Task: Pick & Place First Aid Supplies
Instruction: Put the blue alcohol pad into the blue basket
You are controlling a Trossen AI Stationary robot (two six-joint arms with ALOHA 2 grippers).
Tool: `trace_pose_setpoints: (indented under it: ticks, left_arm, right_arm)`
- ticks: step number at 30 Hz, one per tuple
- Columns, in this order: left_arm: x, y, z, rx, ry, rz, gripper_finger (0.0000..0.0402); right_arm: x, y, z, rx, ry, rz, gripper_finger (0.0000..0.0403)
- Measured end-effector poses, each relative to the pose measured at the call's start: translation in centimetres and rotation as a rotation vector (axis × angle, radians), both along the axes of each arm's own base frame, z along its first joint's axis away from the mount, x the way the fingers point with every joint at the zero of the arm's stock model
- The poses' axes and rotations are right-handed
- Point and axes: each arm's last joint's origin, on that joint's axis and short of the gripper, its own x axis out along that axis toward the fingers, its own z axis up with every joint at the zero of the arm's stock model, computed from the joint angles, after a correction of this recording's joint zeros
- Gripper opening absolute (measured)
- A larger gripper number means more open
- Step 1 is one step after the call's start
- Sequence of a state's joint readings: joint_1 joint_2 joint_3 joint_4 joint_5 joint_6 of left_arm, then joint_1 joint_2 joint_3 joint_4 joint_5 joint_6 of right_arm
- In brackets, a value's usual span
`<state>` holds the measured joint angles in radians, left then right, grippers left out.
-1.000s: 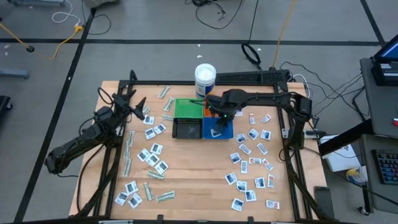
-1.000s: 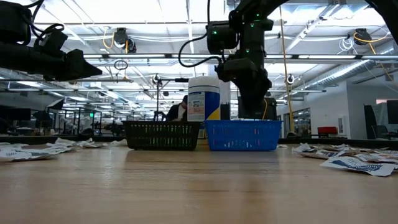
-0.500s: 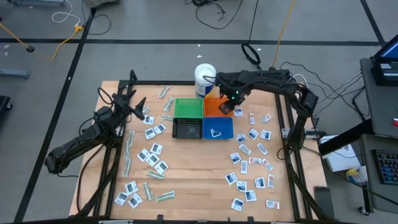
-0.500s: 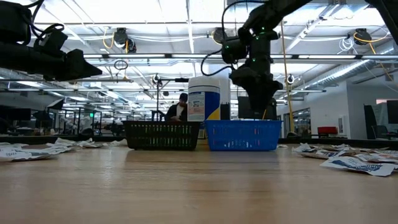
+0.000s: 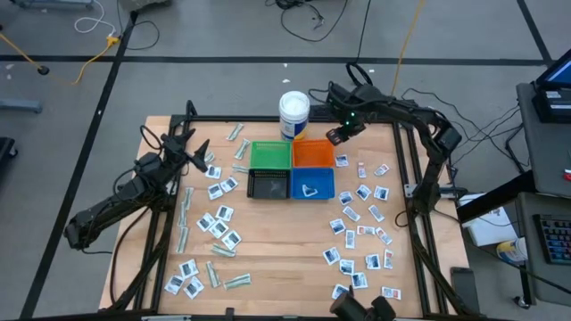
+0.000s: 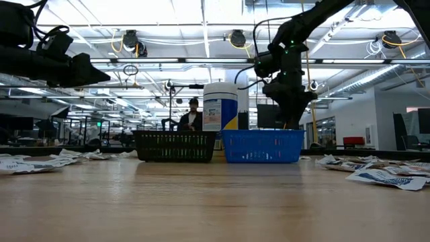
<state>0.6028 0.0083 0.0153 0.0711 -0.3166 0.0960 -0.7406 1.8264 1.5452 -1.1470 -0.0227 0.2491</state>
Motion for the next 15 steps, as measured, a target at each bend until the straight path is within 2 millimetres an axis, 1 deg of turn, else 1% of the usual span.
trace_pose_setpoints:
  ticks: [2,4,10,15]
  left_arm:
    - [0.0,0.0,0.0,0.0,0.0,0.0,0.0308]
    - [0.0,0.0,0.0,0.0,0.0,0.0,0.0308]
    - [0.0,0.0,0.0,0.0,0.0,0.0,0.0308]
    - [0.0,0.0,0.0,0.0,0.0,0.0,0.0308]
  right_arm:
    - [-0.2,-0.2,-0.1,0.001,0.0,-0.026,0.0159]
    - [-0.3,-0.2,-0.7,0.005,-0.001,-0.069,0.0156]
    - [-1.1,0.6,-3.6,0.048,0.043,-0.179,0.015]
    - [-1.3,1.9,-6.1,0.069,0.065,-0.211,0.015]
